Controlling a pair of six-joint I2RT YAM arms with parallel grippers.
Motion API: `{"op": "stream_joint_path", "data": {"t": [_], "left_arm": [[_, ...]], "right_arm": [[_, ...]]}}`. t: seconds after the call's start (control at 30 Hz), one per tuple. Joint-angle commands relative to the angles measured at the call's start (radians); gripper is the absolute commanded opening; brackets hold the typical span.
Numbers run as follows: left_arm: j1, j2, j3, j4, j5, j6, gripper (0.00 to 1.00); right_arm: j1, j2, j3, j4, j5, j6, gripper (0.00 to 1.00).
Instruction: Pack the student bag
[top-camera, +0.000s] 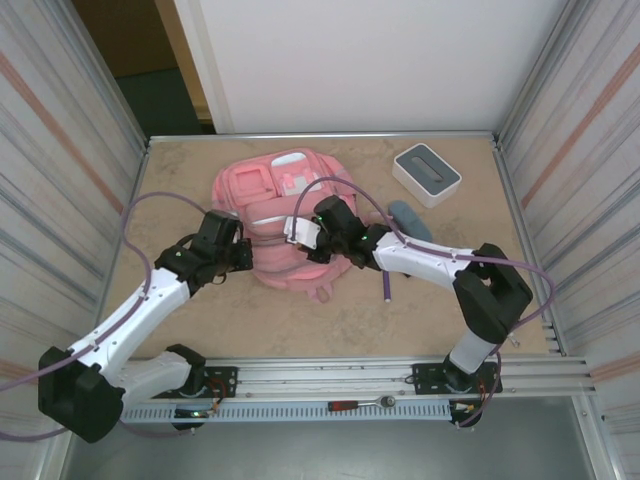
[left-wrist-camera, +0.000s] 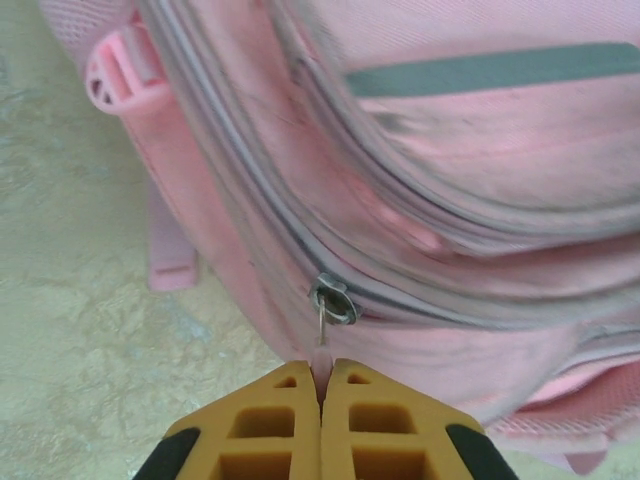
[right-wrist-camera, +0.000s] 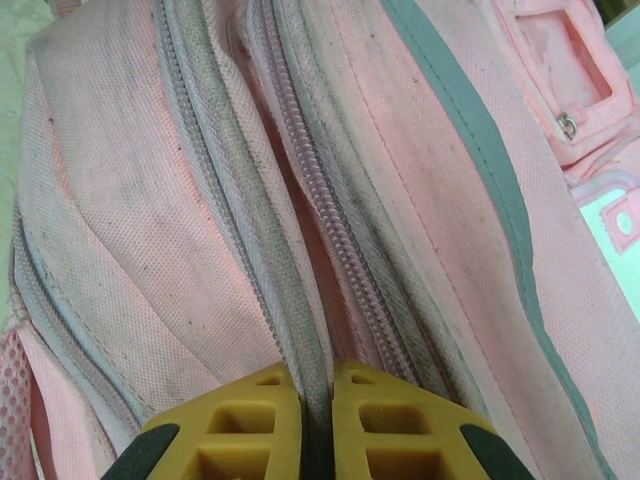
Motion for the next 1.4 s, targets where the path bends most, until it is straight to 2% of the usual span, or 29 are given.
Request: {"op": "stream_joint_path", "data": {"t": [0.0,0.13,0.33,0.43,0.57,0.63,0.7,0.83,0.93,1.17,1.37], "left_arm": [[0.044,-0.04,-0.009,-0.079,-0.162,-0.036,0.0],[0.045,-0.073,-0.014,-0.109,-0.19,-0.044,0.0],[0.034,-0.136,-0.056,-0.116,-0.115,-0.078,0.0],[-0.015,-0.141,-0.064,-0.107,-0.109,-0.094,0.0],[-0.089,-0.105,-0.033,-0.08,-0.098,-0.099,0.0],[-0.117,-0.074,-0.015,-0.045,-0.073,-0.101,0.0],[-0.142,-0.033,0.01,-0.009,-0.057,-0.103,0.0],[-0.156,0.012,0.044,0.005,-0.073,-0.093,0.0],[-0.153,0.005,0.047,0.001,-0.08,-0.083,0.0],[-0.145,-0.013,0.041,-0.01,-0.071,-0.082,0.0],[-0.142,-0.022,0.041,-0.003,-0.055,-0.083,0.0]], "right_arm": [[-0.072,-0.062,-0.033,-0.039,0.021,-0.016,0.07],[-0.096,-0.055,-0.012,-0.038,-0.037,-0.036,0.08],[-0.069,0.035,0.099,-0.063,-0.112,-0.074,0.08],[-0.069,0.06,0.124,-0.084,-0.099,-0.097,0.08],[-0.129,0.029,0.089,-0.091,-0.069,-0.095,0.09],[-0.156,0.007,0.077,-0.098,-0.041,-0.079,0.13],[-0.161,-0.016,0.074,-0.115,-0.033,-0.064,0.22],[-0.126,-0.07,0.046,-0.114,-0.101,-0.014,0.41],[-0.082,-0.087,0.033,-0.121,-0.132,-0.001,0.47],[0.038,-0.051,0.057,-0.1,-0.147,-0.009,0.49],[0.072,0.017,0.081,-0.045,-0.087,-0.029,0.44]]}}
